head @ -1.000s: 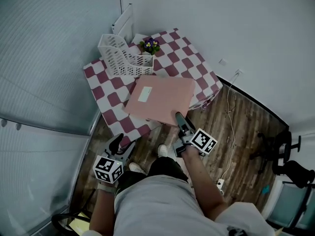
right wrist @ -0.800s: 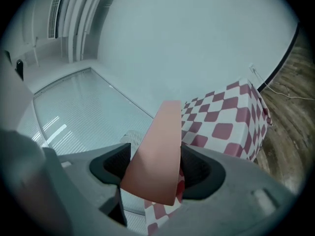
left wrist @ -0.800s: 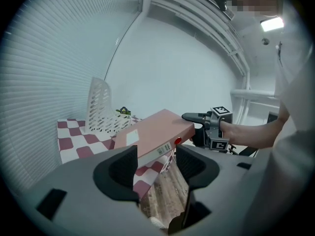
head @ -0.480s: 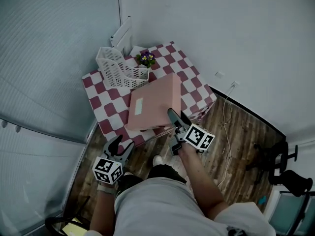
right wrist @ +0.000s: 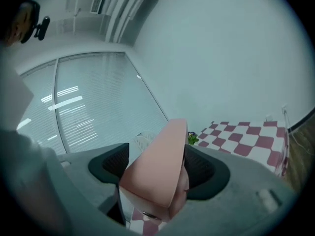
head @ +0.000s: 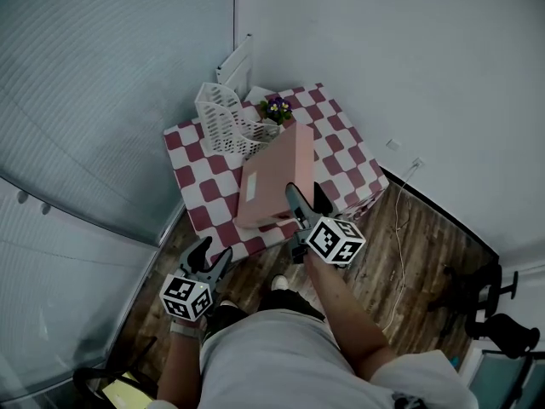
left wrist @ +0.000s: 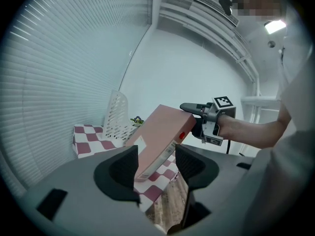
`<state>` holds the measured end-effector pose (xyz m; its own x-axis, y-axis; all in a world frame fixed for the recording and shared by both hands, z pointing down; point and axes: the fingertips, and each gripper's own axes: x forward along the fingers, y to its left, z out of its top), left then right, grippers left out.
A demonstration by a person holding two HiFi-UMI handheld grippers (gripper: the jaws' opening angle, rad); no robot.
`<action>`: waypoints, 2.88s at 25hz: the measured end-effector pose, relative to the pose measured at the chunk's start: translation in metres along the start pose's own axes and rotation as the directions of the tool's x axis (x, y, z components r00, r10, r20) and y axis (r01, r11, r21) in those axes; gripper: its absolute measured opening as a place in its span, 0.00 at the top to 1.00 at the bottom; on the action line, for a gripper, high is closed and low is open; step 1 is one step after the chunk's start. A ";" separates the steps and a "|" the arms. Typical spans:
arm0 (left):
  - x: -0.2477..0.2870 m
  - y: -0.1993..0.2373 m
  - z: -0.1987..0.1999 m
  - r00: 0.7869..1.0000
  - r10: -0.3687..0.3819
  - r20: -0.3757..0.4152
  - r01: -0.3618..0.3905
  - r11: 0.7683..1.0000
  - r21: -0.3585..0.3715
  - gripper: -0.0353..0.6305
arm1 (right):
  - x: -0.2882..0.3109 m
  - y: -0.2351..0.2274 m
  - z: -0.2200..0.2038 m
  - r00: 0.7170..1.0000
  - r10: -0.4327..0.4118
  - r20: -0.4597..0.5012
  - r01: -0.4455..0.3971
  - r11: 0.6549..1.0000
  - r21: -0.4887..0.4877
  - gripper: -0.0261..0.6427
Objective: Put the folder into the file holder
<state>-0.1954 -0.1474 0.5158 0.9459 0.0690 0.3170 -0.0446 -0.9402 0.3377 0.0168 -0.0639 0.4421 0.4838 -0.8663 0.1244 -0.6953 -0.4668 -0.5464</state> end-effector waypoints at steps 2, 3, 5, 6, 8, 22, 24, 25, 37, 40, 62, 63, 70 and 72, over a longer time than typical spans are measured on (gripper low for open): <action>-0.007 0.006 0.001 1.000 0.009 0.004 -0.009 1.000 -0.005 0.62 | 0.004 0.013 0.002 0.999 -0.022 0.026 0.025 0.995 -0.093 0.46; -0.011 0.009 0.001 1.000 0.012 0.006 -0.012 1.000 -0.007 0.62 | 0.006 0.019 0.002 0.999 -0.034 0.036 0.039 0.989 -0.143 0.46; -0.018 0.015 0.001 1.000 0.016 0.011 -0.016 1.000 -0.010 0.62 | 0.011 0.031 0.001 0.997 -0.050 0.051 0.061 0.973 -0.225 0.46; -0.021 0.018 0.001 1.000 0.018 0.012 -0.018 1.000 -0.011 0.62 | 0.014 0.037 0.000 0.997 -0.054 0.057 0.067 0.966 -0.249 0.46; -0.028 0.024 0.000 1.000 0.019 0.013 -0.018 1.000 -0.014 0.62 | 0.019 0.046 -0.002 0.996 -0.062 0.068 0.079 0.959 -0.273 0.46; -0.078 0.072 -0.004 1.000 0.009 0.020 -0.009 1.000 -0.009 0.62 | 0.060 0.114 -0.032 0.991 -0.069 0.111 0.110 0.898 -0.426 0.45; -0.085 0.078 -0.005 1.000 0.010 0.021 -0.010 1.000 -0.009 0.62 | 0.066 0.123 -0.037 0.992 -0.069 0.109 0.111 0.886 -0.449 0.46; -0.087 0.081 -0.005 1.000 0.010 0.021 -0.010 1.000 -0.011 0.62 | 0.069 0.127 -0.039 0.992 -0.069 0.109 0.111 0.882 -0.459 0.46; -0.106 0.097 -0.016 1.000 -0.012 0.006 0.012 1.000 -0.019 0.62 | 0.060 0.135 -0.052 0.979 -0.129 0.160 0.196 0.823 -0.533 0.44; -0.109 0.096 -0.020 1.000 -0.019 -0.002 0.019 1.000 -0.019 0.62 | 0.053 0.125 -0.064 0.976 -0.163 0.146 0.216 0.827 -0.519 0.43; -0.131 0.112 -0.060 0.996 0.068 -0.061 -0.072 0.995 -0.075 0.62 | 0.086 0.051 -0.151 0.943 -0.334 -0.009 0.292 0.837 -0.463 0.42; -0.132 0.113 -0.061 0.995 0.072 -0.062 -0.077 0.994 -0.077 0.62 | 0.087 0.047 -0.154 0.941 -0.337 -0.020 0.292 0.843 -0.452 0.42; -0.126 0.115 -0.059 0.994 0.092 -0.060 -0.097 0.992 -0.083 0.62 | 0.089 0.040 -0.158 0.943 -0.330 -0.044 0.275 0.845 -0.458 0.45; -0.120 0.113 -0.056 0.994 0.090 -0.058 -0.095 0.992 -0.082 0.62 | 0.086 0.037 -0.156 0.944 -0.324 -0.057 0.261 0.843 -0.471 0.47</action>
<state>-0.3316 -0.2431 0.5651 0.9179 0.0028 0.3969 -0.1603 -0.9122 0.3772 -0.0501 -0.1836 0.5621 0.6520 -0.6768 0.3419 -0.7099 -0.7033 -0.0384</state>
